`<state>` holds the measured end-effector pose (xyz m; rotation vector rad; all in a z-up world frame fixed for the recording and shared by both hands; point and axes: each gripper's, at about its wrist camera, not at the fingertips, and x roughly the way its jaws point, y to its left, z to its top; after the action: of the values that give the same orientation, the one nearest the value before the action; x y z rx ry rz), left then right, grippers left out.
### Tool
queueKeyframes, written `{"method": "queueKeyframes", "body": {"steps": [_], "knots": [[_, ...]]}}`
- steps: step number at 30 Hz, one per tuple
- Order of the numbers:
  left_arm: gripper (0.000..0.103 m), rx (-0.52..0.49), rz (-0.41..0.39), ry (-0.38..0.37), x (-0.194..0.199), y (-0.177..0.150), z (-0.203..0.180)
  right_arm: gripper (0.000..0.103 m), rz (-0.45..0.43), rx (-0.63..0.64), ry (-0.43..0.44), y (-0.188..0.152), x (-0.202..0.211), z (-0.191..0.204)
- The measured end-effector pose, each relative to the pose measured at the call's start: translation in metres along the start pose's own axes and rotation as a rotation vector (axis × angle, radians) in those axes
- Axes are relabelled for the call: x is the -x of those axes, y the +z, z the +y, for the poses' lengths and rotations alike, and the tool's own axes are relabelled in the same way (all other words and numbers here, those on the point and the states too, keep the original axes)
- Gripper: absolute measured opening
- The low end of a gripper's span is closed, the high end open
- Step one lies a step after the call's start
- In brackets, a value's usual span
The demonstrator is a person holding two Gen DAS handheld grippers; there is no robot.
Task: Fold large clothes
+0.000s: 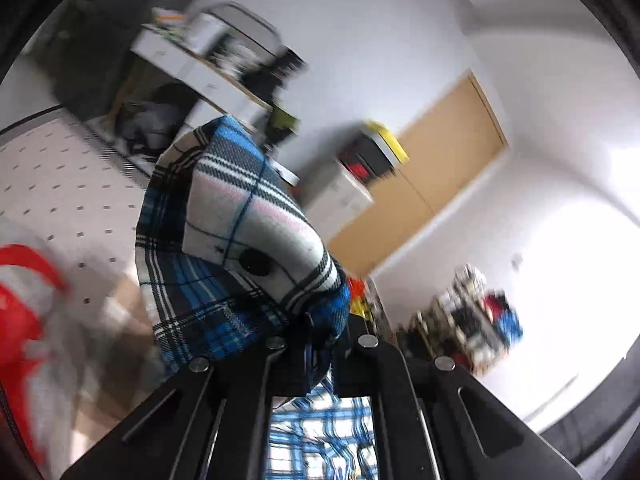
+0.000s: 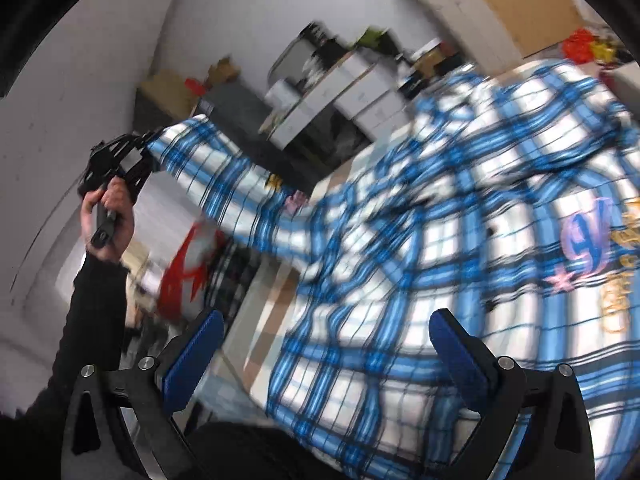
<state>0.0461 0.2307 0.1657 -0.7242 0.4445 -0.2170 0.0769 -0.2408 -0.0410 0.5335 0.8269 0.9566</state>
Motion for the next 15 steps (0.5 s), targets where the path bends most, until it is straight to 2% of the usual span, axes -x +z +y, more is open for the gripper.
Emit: {"method": "queueKeyframes", "body": {"steps": [4,7,10,15], "knots": [[0.002,-0.082,0.121,-0.029,-0.064,-0.033,-0.037,0.103,-0.086,-0.064,-0.086,0.012,0.022,-0.017],[0.002,-0.115,0.238,-0.047,-0.123,-0.074,-0.054,0.103,-0.153,-0.082,-0.149,0.021,0.039,-0.029],[0.002,-0.121,0.366,-0.059,-0.187,-0.126,-0.062,0.103,-0.203,-0.110,-0.199,0.029,0.053,-0.043],[0.002,-0.143,0.542,-0.022,-0.255,-0.216,-0.055,0.103,-0.263,-0.205,-0.264,0.036,0.075,-0.072]]}}
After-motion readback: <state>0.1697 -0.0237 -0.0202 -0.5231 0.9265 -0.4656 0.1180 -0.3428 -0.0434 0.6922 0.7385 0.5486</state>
